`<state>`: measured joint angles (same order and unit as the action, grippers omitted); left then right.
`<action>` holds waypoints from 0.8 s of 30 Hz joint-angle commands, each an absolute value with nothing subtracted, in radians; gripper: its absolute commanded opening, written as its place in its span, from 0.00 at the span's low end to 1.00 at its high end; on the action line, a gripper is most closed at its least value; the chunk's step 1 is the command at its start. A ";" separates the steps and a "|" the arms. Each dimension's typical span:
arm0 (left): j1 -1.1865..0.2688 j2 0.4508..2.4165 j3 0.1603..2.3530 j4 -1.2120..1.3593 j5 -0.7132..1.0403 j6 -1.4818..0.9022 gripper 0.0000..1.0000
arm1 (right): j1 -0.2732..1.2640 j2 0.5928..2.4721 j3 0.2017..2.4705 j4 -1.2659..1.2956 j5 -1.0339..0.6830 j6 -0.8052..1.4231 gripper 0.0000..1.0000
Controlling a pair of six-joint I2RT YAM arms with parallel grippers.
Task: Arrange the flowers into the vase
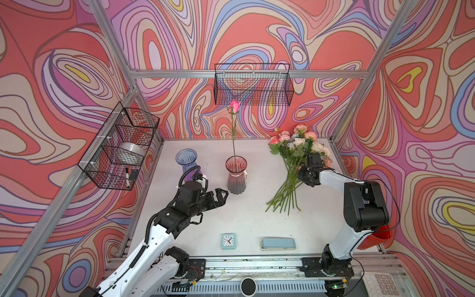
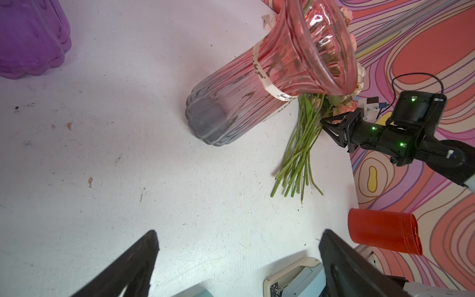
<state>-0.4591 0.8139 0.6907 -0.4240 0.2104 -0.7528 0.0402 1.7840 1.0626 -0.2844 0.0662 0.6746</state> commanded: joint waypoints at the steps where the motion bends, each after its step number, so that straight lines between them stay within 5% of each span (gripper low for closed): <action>1: -0.464 0.816 0.684 -0.410 0.211 -0.756 1.00 | 0.034 1.810 1.100 -0.284 0.086 0.662 0.21; 9: -0.464 0.821 0.683 -0.407 0.214 -0.758 1.00 | 0.034 1.780 1.100 -0.291 0.096 0.642 0.00; 24: -0.464 0.818 0.698 -0.400 0.231 -0.767 1.00 | 0.070 1.533 1.031 -0.320 0.141 0.585 0.00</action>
<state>-0.4591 0.8200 0.6907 -0.4194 0.2211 -0.7547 0.0570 1.5837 1.0580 -0.3176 0.1165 0.6121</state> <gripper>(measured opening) 0.998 0.050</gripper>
